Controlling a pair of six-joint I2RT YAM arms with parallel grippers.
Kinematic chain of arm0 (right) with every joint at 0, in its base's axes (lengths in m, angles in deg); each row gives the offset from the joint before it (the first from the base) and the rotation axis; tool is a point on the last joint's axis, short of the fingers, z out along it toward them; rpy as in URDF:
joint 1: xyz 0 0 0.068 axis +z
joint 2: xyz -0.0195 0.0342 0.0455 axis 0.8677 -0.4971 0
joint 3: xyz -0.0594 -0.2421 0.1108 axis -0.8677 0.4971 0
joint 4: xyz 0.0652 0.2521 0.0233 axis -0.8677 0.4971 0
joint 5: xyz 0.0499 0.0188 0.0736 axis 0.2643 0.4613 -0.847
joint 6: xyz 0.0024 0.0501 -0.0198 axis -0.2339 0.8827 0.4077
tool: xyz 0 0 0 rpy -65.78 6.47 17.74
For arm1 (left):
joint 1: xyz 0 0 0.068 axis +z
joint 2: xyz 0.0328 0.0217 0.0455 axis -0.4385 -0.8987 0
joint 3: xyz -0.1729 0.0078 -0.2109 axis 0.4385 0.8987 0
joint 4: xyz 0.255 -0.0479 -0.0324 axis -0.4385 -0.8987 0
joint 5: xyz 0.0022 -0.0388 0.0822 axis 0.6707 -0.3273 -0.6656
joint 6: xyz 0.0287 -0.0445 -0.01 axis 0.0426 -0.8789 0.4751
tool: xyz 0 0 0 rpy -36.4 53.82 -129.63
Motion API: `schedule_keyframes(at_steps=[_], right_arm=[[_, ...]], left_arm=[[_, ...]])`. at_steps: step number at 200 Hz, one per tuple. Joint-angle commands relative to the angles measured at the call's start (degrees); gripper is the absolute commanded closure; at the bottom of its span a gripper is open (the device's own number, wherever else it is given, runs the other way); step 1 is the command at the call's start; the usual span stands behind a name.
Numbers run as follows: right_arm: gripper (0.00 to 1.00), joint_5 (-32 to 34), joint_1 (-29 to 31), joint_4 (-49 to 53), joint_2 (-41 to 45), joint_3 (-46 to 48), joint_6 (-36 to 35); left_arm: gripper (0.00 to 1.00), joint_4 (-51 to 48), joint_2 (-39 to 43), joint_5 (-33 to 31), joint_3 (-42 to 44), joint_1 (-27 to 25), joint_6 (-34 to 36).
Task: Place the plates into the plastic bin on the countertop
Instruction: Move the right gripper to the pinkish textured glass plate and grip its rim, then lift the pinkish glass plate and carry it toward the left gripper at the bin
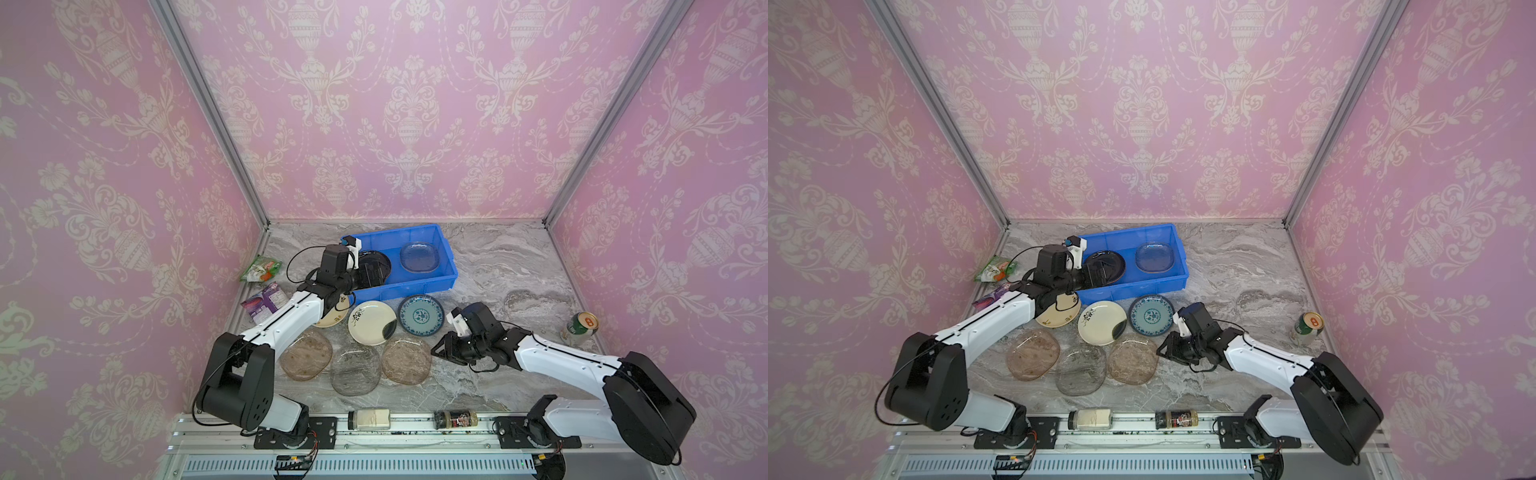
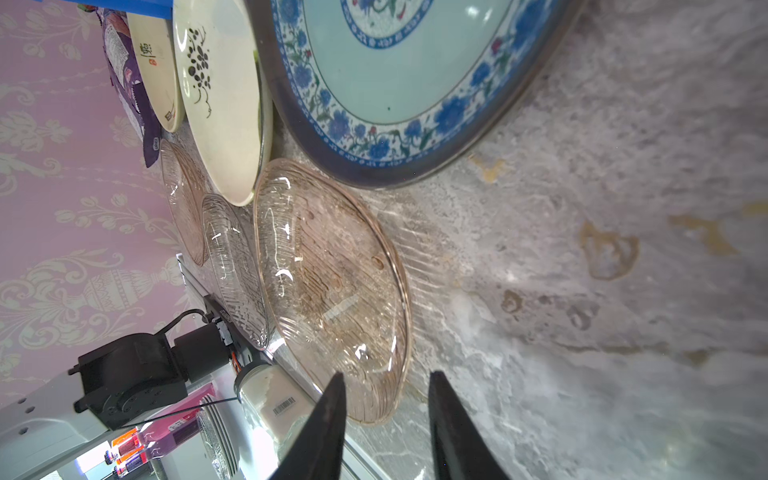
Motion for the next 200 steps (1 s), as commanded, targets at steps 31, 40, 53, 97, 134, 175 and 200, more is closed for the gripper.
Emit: schedule_keyframes(at_steps=[31,40,53,97,134,175,200], right_arm=[[0.68,-1.1,0.9,-4.3,-3.6,1.3,0.9],[0.68,-1.1,1.1,-5.0,-4.4,1.3,1.0],[0.68,-1.5,1.3,-6.0,-6.0,1.0,1.1],[0.72,-2.5,2.4,-11.2,-11.7,0.4,2.6],[0.78,-2.2,2.5,-13.0,-13.7,1.0,3.5],[0.93,-1.3,2.5,-12.0,-12.6,1.9,3.6],[1.0,-0.2,2.5,-10.1,-10.4,2.6,3.4]], left_arm=[[0.01,-1.0,0.9,0.4,-1.2,-0.2,0.8],[0.01,-0.9,0.8,0.5,-1.2,-0.2,0.8],[0.01,-0.8,0.6,0.6,-1.3,-0.2,0.7],[0.01,-1.1,0.4,0.6,-1.5,-0.2,0.9],[0.01,-7.2,0.1,-2.8,-3.6,-0.2,3.5],[0.01,-9.1,-1.3,-3.0,-4.8,-0.2,3.6],[0.01,-8.8,-1.4,-2.7,-4.9,-0.2,3.6]])
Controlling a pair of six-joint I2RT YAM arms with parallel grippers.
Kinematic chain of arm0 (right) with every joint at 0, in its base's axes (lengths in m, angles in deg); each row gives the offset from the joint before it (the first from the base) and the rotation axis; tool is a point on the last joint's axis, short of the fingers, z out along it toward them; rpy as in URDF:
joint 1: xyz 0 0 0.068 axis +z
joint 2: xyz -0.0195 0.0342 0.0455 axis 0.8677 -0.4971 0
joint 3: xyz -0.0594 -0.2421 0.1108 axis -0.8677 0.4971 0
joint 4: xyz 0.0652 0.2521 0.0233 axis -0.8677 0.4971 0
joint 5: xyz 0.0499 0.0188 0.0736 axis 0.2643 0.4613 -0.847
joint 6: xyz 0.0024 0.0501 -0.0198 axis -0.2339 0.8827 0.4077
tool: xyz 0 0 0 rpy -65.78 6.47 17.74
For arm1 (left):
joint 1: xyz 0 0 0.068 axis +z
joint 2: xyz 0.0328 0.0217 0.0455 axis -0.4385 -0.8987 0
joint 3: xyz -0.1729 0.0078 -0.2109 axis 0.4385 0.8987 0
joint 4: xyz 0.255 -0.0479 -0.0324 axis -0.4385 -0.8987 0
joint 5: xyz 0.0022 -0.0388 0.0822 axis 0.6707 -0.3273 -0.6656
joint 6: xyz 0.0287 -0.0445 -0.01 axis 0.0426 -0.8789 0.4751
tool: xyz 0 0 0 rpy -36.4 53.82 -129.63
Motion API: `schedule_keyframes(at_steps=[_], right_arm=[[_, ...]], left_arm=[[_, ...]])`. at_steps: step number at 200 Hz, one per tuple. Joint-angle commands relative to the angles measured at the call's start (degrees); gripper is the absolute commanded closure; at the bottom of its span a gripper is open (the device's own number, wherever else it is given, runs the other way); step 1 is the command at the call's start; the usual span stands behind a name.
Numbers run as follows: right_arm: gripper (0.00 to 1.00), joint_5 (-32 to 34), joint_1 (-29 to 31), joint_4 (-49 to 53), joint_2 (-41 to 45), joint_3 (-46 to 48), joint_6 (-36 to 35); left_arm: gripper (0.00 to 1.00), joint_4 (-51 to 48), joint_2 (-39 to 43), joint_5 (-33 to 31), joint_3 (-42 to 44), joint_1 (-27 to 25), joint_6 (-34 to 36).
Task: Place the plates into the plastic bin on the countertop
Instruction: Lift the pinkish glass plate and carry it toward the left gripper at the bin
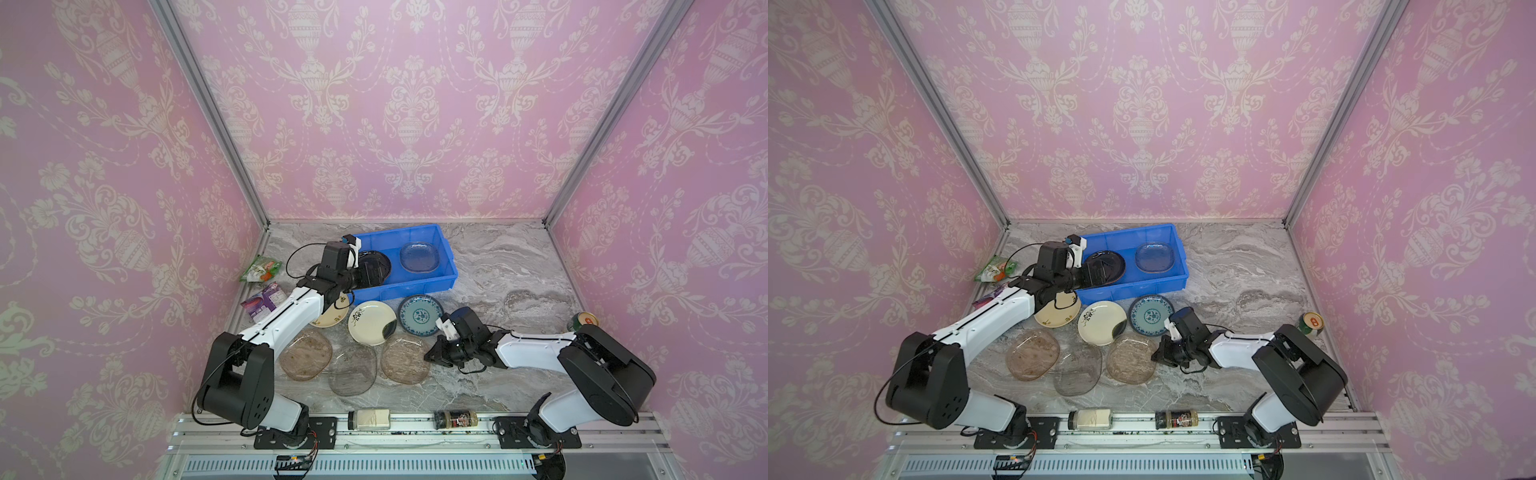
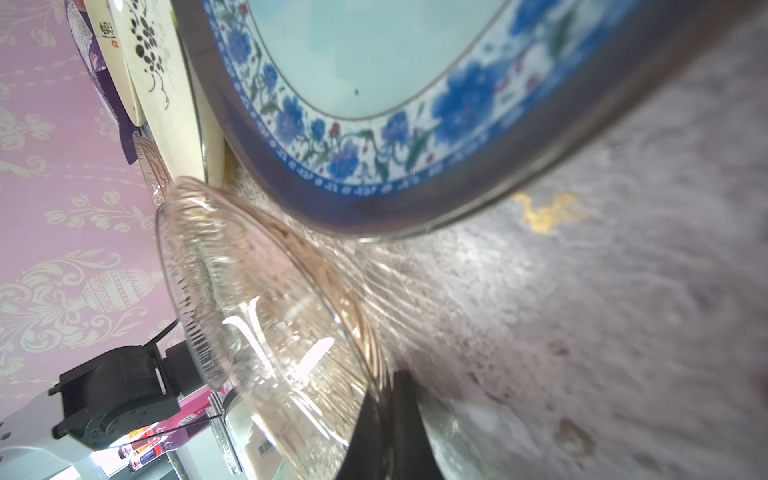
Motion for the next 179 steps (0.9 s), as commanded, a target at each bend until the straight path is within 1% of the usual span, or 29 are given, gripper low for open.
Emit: schedule_keyframes(at_steps=[1,29,43,63,77,82,105,123,134,141,144,157,161,179], right_arm=[[1.0,2.3,0.4,3.8,2.0,1.6,0.0],[1.0,3.7,0.5,10.0,7.7,1.4,-0.6],[1.0,5.3,0.5,17.0,12.5,-0.2,-2.2],[1.0,9.4,-0.1,29.3,19.1,-6.2,-6.8],[1.0,10.6,-2.1,35.2,21.2,-11.1,-9.3],[1.0,10.7,-3.8,37.4,21.4,-13.5,-10.2],[1.0,12.1,-8.8,43.9,18.5,-23.2,-15.0],[1.0,13.9,-10.9,46.5,14.3,-30.6,-18.3],[1.0,14.3,-11.9,46.8,11.5,-34.0,-19.6],[1.0,14.3,-12.5,46.7,10.0,-35.6,-19.7],[1.0,14.4,-12.7,46.7,9.2,-36.4,-21.2],[1.0,13.6,-14.0,46.2,6.1,-38.4,-22.6],[1.0,13.1,-14.3,45.7,5.4,-40.6,-23.0],[1.0,12.8,-15.4,44.3,2.9,-42.6,-23.6]], left_arm=[[0.01,-2.0,-0.6,-0.9,-1.6,-0.2,1.9],[0.01,-2.1,-0.1,-0.5,-1.6,-0.2,2.2],[0.01,-2.1,0.4,0.2,-1.7,-0.3,2.5],[0.01,-2.6,1.3,0.8,-1.8,-0.7,3.0],[0.02,-3.1,2.0,1.6,-1.6,-1.1,3.1],[0.02,-3.3,2.4,1.9,-1.5,-1.3,3.1],[0.05,-3.8,4.7,2.3,-0.6,-1.9,3.5],[0.09,-4.4,5.9,2.3,-0.6,-2.1,3.8],[0.11,-4.4,6.4,2.0,-0.5,-2.3,3.8],[0.15,-4.4,6.5,2.0,-0.7,-2.3,3.9],[0.16,-4.4,6.5,2.0,-0.7,-2.3,4.0],[0.18,-4.3,6.4,2.0,-1.0,-2.3,4.3],[0.18,-4.3,6.2,2.0,-1.0,-2.3,4.4],[0.21,-4.2,5.5,2.2,-1.6,-2.4,4.9]])
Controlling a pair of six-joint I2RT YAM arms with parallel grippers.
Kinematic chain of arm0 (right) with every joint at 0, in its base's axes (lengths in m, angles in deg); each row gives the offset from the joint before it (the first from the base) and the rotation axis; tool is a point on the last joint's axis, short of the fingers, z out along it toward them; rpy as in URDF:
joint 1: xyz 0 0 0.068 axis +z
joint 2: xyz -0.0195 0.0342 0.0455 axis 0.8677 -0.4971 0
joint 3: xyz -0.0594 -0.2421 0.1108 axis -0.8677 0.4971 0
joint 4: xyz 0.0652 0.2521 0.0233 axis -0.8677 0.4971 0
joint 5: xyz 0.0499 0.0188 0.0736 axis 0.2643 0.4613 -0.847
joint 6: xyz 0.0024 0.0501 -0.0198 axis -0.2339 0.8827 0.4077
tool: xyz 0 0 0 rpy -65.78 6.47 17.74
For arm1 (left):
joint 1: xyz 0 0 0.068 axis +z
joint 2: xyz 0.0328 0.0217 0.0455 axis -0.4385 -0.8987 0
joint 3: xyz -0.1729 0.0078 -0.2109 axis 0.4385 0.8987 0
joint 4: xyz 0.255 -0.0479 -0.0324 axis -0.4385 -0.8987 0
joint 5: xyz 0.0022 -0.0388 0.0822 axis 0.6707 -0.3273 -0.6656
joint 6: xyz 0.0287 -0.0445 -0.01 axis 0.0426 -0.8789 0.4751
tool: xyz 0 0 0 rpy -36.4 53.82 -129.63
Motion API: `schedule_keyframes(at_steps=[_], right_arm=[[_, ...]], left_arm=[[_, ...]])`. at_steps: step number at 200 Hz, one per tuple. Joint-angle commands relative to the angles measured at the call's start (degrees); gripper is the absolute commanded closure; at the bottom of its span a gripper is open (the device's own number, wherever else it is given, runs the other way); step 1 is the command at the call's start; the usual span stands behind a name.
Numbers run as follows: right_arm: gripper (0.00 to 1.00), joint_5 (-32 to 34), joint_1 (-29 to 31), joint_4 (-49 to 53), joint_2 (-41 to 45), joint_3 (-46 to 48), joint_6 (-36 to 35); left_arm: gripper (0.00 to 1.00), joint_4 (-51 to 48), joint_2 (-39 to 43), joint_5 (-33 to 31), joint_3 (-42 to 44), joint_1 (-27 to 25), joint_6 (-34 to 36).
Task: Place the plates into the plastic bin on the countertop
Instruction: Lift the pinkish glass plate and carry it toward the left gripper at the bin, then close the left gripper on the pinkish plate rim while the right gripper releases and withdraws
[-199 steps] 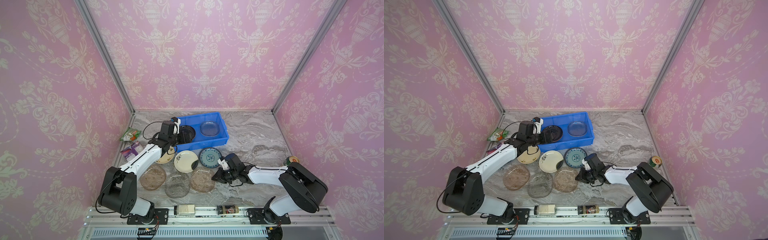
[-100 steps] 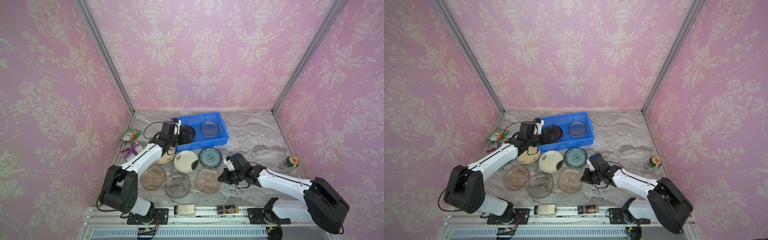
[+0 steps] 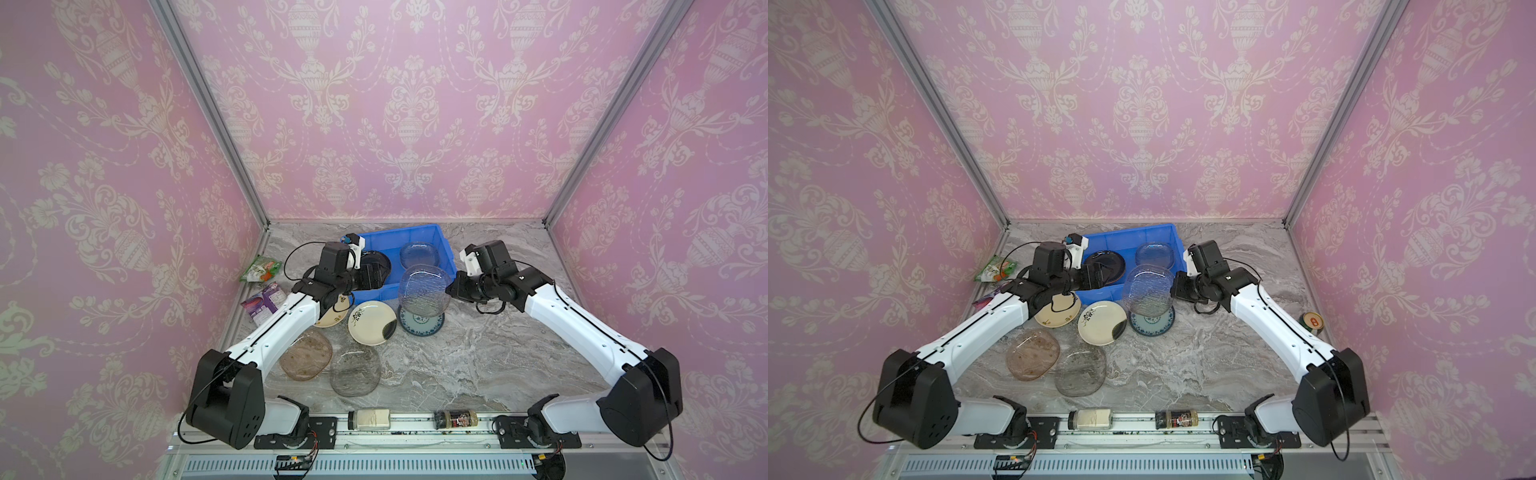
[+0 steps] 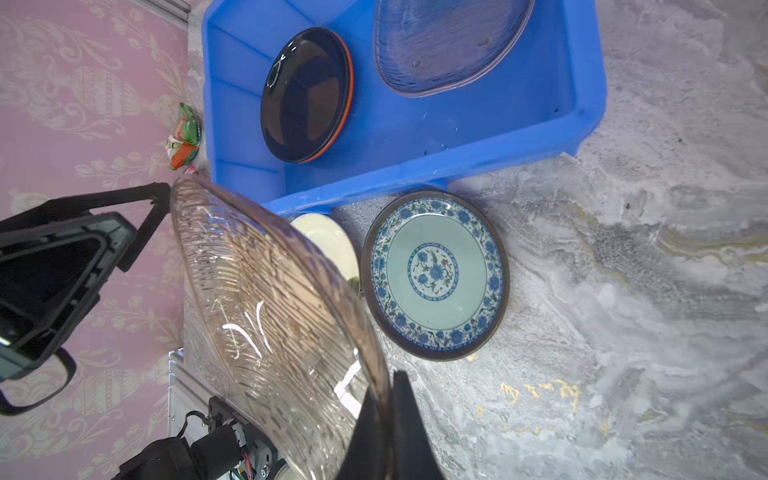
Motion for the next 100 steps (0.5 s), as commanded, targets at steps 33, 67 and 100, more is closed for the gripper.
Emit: schedule_keyframes(at_steps=[33,67,100], right_arm=[[1.0,-2.8,-2.4,-1.0,-6.1,-5.6,-3.7],[1.0,-5.2,-2.3,-2.6,-8.7,-6.8,-3.7],[1.0,-6.4,-2.3,-3.8,-9.2,-7.1,-3.9]], left_arm=[[0.24,0.6,-1.2,2.4,-1.6,-1.1,2.0],[0.25,1.2,-3.0,3.5,-2.4,-2.3,1.9],[0.28,0.5,-4.8,2.7,-4.2,-2.7,2.2]])
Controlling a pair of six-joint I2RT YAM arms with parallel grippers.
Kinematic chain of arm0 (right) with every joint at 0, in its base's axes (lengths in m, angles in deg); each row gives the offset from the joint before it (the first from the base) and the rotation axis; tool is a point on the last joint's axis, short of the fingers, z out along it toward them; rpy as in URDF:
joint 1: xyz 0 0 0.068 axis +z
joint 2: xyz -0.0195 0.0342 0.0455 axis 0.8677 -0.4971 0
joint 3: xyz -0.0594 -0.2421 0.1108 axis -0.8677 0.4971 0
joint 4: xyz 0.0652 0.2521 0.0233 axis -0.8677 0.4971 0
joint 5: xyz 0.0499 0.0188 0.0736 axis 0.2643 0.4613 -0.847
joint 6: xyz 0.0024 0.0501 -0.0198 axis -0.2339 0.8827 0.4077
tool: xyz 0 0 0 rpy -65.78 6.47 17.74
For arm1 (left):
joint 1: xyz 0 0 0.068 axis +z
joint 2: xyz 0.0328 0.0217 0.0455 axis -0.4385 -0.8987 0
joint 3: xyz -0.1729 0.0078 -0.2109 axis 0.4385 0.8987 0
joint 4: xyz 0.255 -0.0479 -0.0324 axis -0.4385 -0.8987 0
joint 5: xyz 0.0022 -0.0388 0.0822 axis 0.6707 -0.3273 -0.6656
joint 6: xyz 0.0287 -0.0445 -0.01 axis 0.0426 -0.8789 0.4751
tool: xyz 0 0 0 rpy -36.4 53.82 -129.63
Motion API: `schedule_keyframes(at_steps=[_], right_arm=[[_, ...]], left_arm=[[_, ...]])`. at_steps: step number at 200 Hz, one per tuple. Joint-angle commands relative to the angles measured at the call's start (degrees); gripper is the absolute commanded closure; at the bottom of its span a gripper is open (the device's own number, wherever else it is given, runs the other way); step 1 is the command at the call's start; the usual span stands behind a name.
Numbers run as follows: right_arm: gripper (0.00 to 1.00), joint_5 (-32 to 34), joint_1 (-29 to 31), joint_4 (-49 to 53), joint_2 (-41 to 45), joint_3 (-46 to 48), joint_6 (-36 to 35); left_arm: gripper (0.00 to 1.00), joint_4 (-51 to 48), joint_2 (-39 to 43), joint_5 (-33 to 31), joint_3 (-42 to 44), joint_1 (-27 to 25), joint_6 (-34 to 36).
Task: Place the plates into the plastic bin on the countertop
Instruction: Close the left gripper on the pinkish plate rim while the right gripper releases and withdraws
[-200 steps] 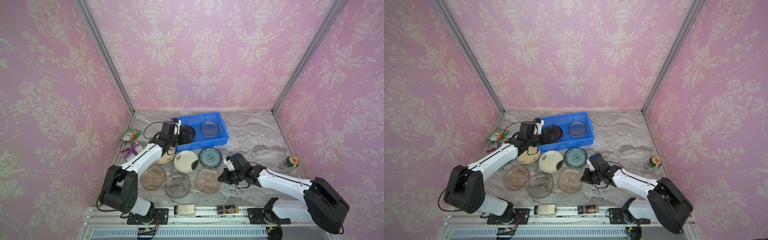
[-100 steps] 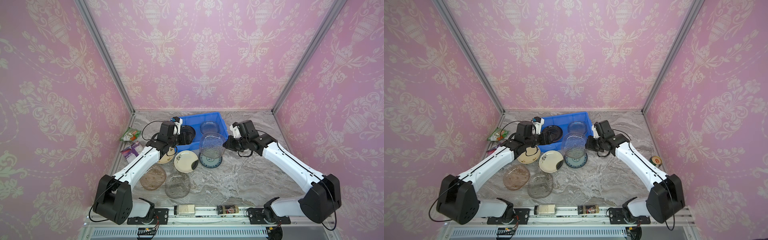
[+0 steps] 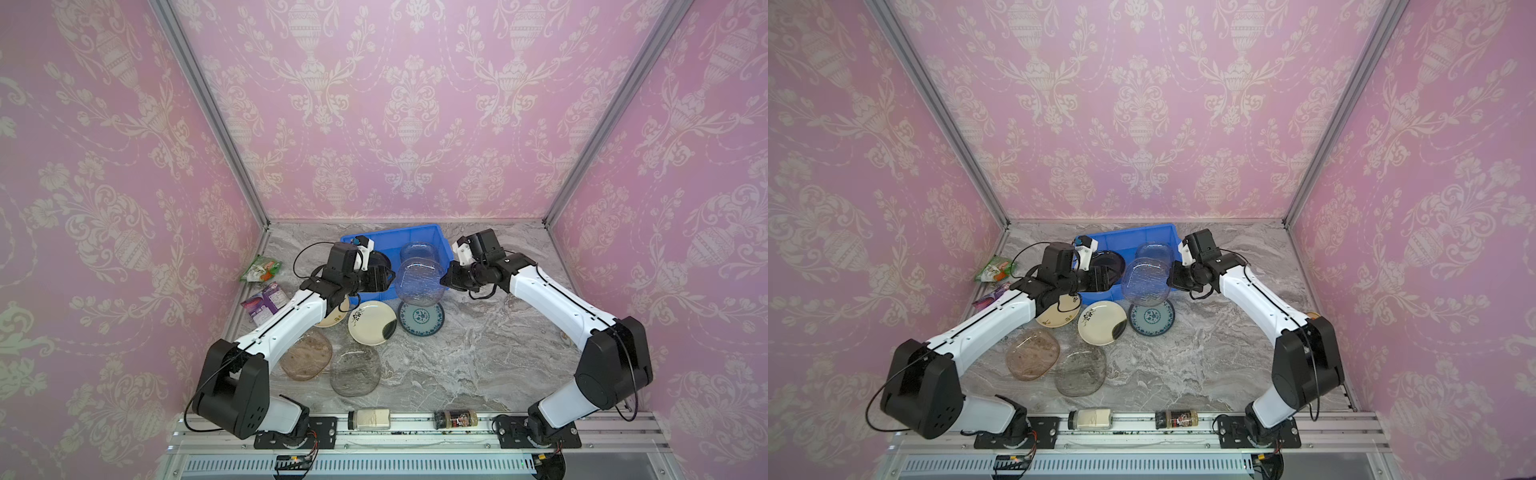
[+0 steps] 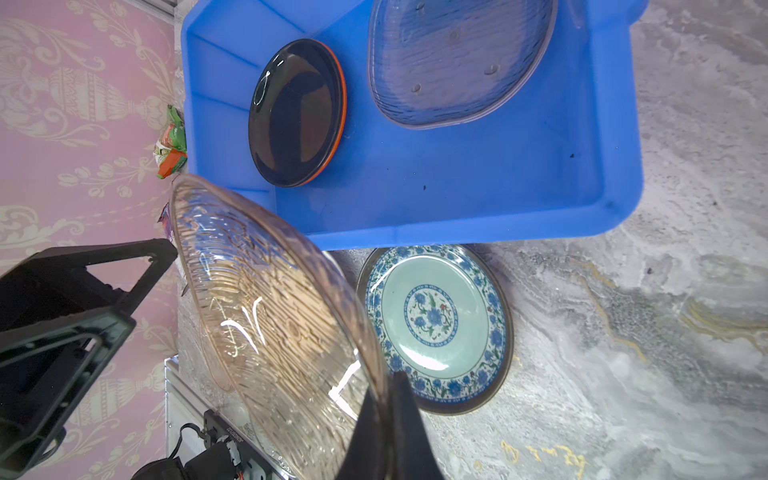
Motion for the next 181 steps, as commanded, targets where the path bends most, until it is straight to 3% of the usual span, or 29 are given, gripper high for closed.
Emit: schedule_keyframes(at_steps=[1,104,120,130,175,181], right_arm=[[1.0,-2.2,0.0,-1.9,-0.1,-1.6,-1.3],[1.0,-4.7,0.0,-2.6,-1.1,-2.1,-2.2],[1.0,-5.2,0.0,-3.2,-1.4,-2.1,-2.0],[1.0,-5.1,0.0,-3.3,-1.7,-2.2,-2.0],[1.0,-4.4,-0.1,-3.5,-3.5,-2.9,-1.4],[0.92,-4.1,-0.1,-3.4,-3.8,-3.1,-1.3]], left_arm=[[0.28,-0.2,-1.5,0.9,-2.8,-0.4,1.8],[0.59,0.0,-8.1,2.1,-7.0,-1.4,1.2],[0.75,0.0,-9.1,2.6,-7.6,-1.4,1.1],[1.0,-0.2,-9.6,2.4,-8.1,-1.4,0.8],[1.0,-0.3,-11.0,1.8,-9.0,-1.5,0.6],[1.0,-0.3,-11.1,1.4,-9.3,-1.5,0.5]])
